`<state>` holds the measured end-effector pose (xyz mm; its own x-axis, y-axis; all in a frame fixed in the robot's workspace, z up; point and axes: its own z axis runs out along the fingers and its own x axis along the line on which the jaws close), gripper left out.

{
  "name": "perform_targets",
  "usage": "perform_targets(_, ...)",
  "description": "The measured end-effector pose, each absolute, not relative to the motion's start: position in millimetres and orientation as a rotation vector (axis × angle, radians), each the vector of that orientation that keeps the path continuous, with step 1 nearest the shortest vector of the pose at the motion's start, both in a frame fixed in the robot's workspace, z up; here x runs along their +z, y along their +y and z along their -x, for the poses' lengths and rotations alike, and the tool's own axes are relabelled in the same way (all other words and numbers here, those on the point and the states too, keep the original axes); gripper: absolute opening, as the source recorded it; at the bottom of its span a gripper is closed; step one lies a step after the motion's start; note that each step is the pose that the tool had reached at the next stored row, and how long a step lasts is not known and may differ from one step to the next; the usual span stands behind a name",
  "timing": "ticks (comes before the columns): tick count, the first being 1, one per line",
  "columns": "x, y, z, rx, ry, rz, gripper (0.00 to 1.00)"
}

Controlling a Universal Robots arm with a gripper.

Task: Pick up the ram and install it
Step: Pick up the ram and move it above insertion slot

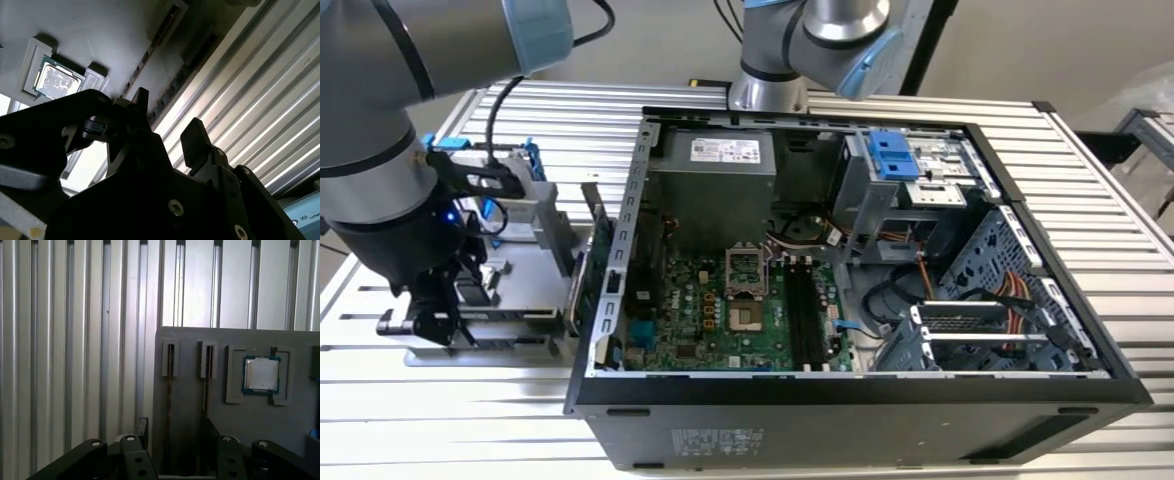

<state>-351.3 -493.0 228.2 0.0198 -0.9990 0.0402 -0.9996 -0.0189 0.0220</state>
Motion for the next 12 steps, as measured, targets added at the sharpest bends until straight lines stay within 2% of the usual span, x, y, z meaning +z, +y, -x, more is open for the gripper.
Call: perform_targets(12,220.0,-493.0,350.5,0.023,-2.17,-2.206,1.0)
